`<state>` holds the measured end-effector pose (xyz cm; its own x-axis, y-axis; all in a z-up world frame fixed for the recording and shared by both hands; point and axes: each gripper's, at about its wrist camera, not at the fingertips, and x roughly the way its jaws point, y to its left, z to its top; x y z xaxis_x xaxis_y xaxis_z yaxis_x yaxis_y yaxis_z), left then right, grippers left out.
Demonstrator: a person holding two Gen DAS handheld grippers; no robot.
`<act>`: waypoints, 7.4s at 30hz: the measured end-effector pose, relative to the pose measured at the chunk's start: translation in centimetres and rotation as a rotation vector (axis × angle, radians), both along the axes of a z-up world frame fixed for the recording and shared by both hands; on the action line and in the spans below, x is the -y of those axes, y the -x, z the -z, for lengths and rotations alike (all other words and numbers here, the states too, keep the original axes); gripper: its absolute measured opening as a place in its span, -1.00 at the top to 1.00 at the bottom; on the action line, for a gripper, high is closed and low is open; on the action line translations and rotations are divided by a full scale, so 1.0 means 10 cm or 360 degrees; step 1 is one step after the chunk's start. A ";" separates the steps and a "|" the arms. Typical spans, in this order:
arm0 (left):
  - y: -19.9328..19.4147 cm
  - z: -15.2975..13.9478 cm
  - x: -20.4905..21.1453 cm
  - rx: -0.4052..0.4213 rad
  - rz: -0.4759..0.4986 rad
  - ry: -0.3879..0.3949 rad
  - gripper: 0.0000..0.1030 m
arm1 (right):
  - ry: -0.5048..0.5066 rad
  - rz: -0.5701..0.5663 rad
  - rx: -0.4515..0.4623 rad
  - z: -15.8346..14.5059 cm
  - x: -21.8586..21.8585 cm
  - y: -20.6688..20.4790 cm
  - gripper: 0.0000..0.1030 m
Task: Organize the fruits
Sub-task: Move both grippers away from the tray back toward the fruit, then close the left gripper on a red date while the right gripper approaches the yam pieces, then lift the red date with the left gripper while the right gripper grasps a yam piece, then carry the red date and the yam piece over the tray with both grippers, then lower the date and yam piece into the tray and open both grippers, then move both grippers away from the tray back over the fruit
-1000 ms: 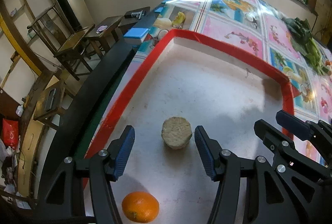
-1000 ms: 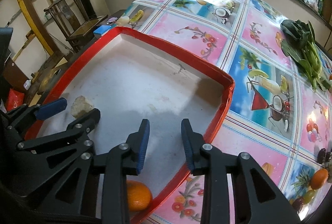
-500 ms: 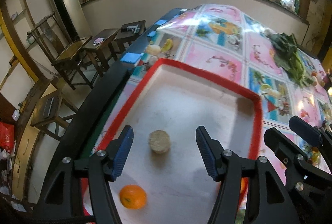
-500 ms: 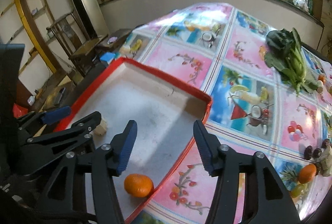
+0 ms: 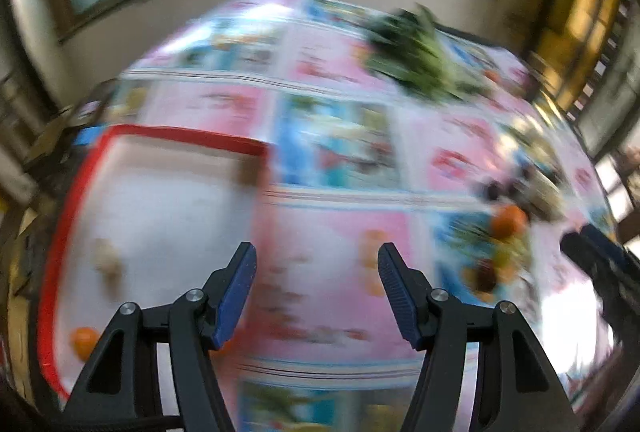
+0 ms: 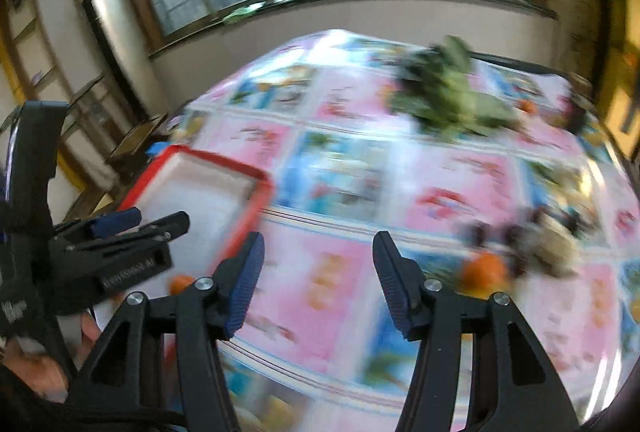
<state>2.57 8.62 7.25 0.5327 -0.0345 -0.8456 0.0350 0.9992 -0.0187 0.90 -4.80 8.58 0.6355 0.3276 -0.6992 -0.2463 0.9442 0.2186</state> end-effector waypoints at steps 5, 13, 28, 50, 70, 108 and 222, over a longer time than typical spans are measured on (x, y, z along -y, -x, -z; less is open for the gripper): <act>0.05 0.15 0.52 -0.0033 0.0204 0.0031 -0.22 | 0.0006 0.0291 -0.0080 0.17 0.93 0.07 -0.12; 0.03 0.38 0.93 -0.0093 0.0241 0.0039 -0.22 | -0.0003 0.0423 -0.0145 0.42 1.60 -0.02 -0.08; 0.07 0.46 0.93 -0.0078 0.0275 0.0124 -0.18 | 0.0039 0.0339 -0.0222 0.70 1.61 -0.49 0.34; 0.00 0.50 0.99 -0.0068 0.0356 0.0225 0.58 | -0.0053 0.0367 -0.0217 0.74 1.69 -0.47 0.39; 0.18 -0.05 0.18 0.0097 0.0150 0.0240 0.59 | -0.0098 0.0182 -0.0107 0.32 1.06 -0.17 0.58; 0.24 -0.19 -0.44 0.0148 0.0004 0.0233 0.59 | -0.0022 0.0100 -0.0162 0.50 0.45 0.03 0.44; 0.06 0.02 0.30 0.0082 0.0323 0.0044 -0.21 | -0.0104 0.0152 0.0050 -0.06 0.63 0.47 -0.46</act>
<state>1.94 5.67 7.09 0.5550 -0.1683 -0.8147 0.2370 0.9707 -0.0391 -3.76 -11.15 9.18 0.6872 0.3089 -0.6576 -0.1637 0.9477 0.2742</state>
